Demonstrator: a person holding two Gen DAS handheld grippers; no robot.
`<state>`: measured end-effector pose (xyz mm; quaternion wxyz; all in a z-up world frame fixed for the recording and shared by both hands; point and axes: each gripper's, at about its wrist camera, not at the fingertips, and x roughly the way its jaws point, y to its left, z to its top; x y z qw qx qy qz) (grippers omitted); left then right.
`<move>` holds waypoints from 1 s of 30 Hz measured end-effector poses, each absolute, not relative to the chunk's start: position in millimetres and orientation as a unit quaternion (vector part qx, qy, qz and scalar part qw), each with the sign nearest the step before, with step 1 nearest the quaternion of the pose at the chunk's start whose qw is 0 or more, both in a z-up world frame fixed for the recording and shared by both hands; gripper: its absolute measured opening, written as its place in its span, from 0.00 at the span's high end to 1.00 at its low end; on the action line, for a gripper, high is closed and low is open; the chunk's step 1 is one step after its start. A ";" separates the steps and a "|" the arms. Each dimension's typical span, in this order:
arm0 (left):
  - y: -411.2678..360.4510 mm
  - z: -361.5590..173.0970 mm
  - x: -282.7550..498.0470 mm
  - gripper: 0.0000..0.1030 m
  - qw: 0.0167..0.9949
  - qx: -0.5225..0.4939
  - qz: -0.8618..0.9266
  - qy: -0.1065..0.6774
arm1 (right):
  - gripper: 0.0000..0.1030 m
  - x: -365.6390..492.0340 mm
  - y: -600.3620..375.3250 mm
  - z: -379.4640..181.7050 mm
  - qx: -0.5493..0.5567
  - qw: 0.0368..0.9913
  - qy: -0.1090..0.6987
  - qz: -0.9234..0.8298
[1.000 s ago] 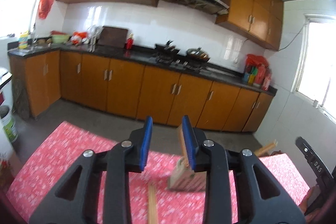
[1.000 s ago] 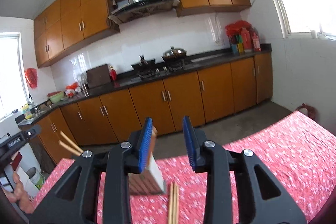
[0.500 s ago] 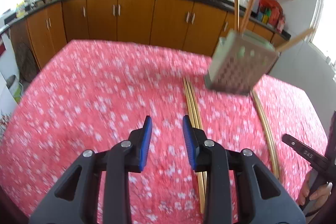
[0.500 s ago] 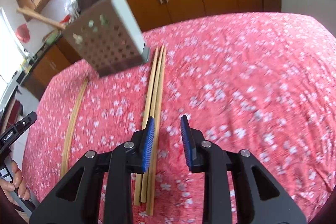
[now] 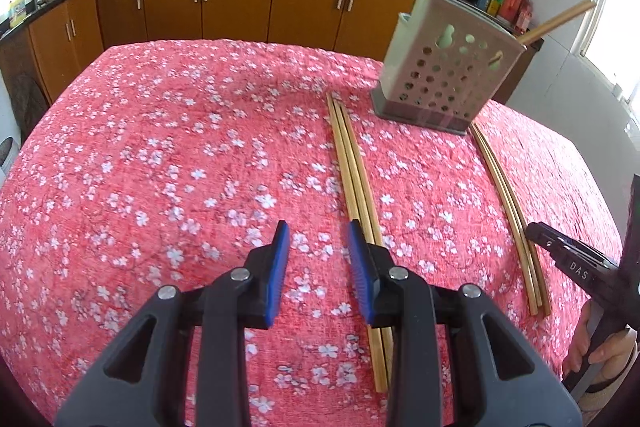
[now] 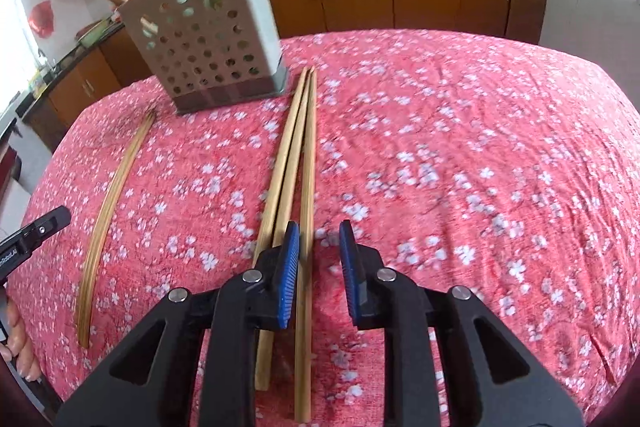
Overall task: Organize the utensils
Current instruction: 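Return the right gripper to the chopsticks and close on one, then lift the grasped chopstick off the table with the right gripper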
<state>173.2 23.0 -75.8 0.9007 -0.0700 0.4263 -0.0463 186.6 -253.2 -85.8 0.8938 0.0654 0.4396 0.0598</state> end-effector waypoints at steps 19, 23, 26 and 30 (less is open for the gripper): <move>-6.1 -96.3 174.7 0.81 0.889 -0.009 -0.062 0.453 | 0.93 190.4 -283.9 -87.7 0.069 0.899 0.431 -0.010; -3.3 -98.3 178.9 0.82 0.889 -0.005 -0.047 0.455 | 0.92 187.8 -278.4 -89.0 0.065 0.899 0.434 0.004; -7.6 -98.4 182.0 0.82 0.891 0.005 -0.044 0.452 | 0.92 187.5 -268.5 -89.4 0.057 0.900 0.431 0.016; -1.8 -99.5 192.4 0.92 0.892 0.011 -0.019 0.451 | 0.92 192.1 -265.6 -88.9 0.038 0.902 0.430 0.018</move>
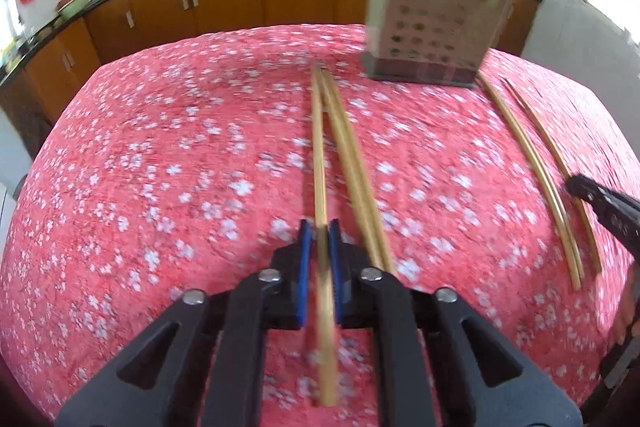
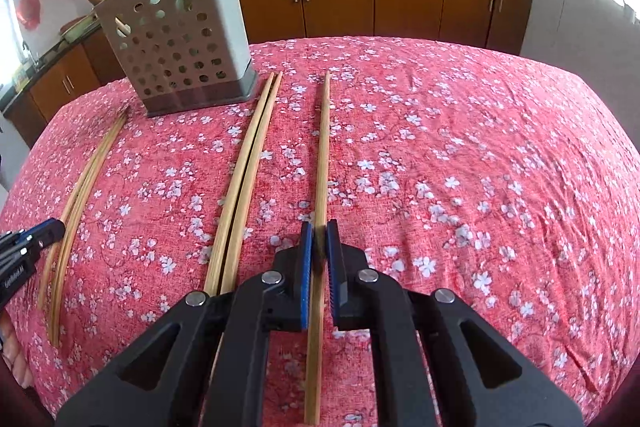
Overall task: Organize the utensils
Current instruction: 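Lift the grasped chopstick off the table with the right gripper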
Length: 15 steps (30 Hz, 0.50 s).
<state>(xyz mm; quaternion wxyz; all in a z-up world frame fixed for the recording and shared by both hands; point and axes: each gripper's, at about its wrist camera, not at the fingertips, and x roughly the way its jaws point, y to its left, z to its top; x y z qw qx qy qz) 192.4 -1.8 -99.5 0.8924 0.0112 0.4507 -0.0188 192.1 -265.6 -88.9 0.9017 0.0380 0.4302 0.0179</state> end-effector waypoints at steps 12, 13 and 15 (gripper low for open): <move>52.3 -99.8 206.4 0.87 0.900 -0.029 0.012 0.434 | 0.92 205.5 -305.5 -91.4 0.069 0.902 0.425 -0.028; 52.8 -98.9 206.4 0.86 0.900 -0.031 0.012 0.434 | 0.92 205.8 -305.0 -91.5 0.067 0.902 0.426 -0.029; 52.6 -98.2 204.9 0.86 0.901 -0.033 0.011 0.433 | 0.92 205.8 -304.3 -91.4 0.064 0.902 0.426 -0.030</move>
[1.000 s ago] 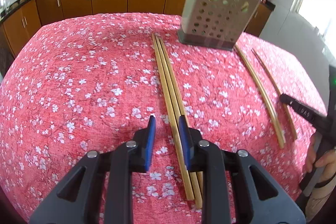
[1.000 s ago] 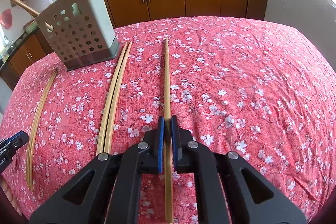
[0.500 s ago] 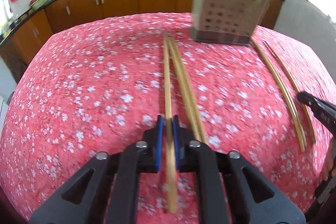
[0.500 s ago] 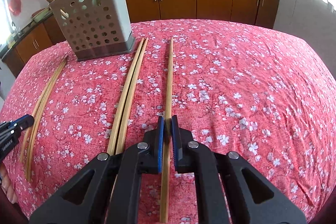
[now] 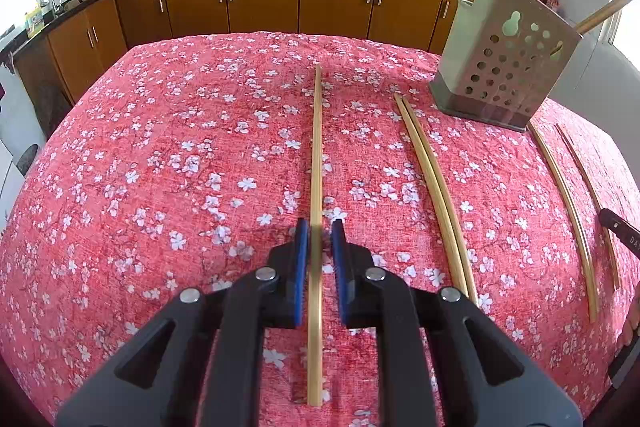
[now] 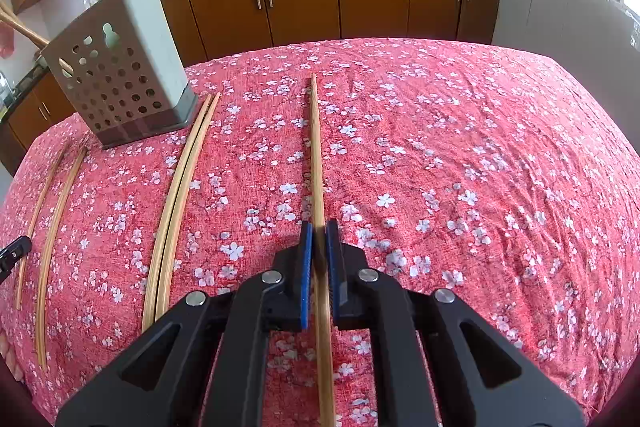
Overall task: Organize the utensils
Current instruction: 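Lift the grasped chopstick off the table with the right gripper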
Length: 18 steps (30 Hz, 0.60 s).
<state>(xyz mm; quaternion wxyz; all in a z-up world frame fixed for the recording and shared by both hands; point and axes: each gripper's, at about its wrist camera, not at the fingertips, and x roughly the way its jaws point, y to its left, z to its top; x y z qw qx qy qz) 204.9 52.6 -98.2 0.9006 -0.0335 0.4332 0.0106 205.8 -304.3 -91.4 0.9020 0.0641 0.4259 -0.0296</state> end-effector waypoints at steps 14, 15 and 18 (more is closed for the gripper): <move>52.5 -97.2 204.5 0.85 0.901 -0.037 0.009 0.432 | 0.92 204.3 -306.1 -91.4 0.072 0.902 0.425 -0.025; 52.2 -97.2 203.9 0.85 0.901 -0.038 0.009 0.432 | 0.91 204.1 -306.9 -91.4 0.073 0.902 0.425 -0.024; 51.9 -97.8 203.0 0.85 0.901 -0.038 0.009 0.432 | 0.91 203.7 -309.4 -91.5 0.077 0.902 0.425 -0.022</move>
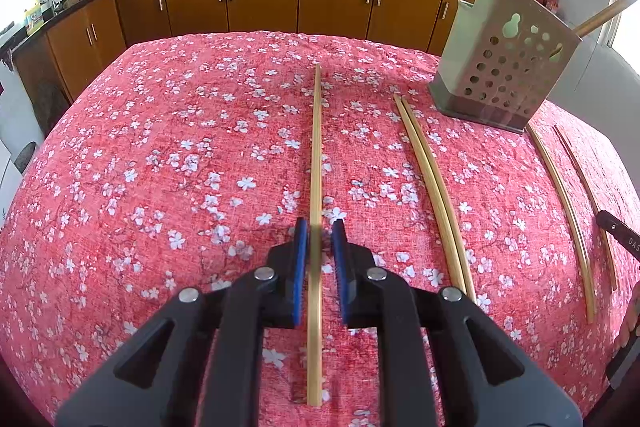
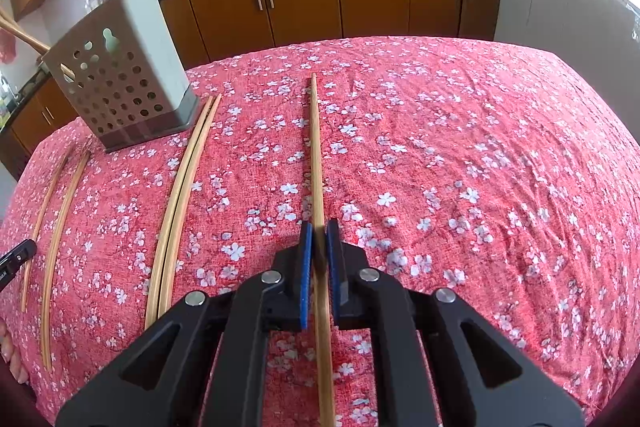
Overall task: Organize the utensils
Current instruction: 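Lift the grasped chopstick off the table with the right gripper, then raise the chopstick upright with the right gripper over the holder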
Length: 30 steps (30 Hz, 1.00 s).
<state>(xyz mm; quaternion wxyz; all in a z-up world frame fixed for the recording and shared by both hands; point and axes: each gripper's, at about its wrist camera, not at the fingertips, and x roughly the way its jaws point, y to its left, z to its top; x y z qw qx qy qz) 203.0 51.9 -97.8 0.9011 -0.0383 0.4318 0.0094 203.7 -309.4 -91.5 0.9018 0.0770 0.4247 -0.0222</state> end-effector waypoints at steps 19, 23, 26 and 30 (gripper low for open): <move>51.5 -96.4 202.6 0.85 0.901 -0.040 0.010 0.432 | 0.91 203.8 -308.2 -91.2 0.076 0.902 0.425 -0.024; 51.3 -95.5 202.2 0.85 0.901 -0.039 0.010 0.432 | 0.91 201.0 -304.6 -90.7 0.066 0.902 0.426 -0.029; 49.0 -95.3 195.4 0.84 0.901 -0.033 0.009 0.433 | 0.91 194.4 -299.8 -90.4 0.056 0.902 0.426 -0.028; 46.2 -95.0 186.6 0.84 0.901 -0.031 0.010 0.433 | 0.91 188.6 -302.5 -90.4 0.068 0.902 0.426 -0.022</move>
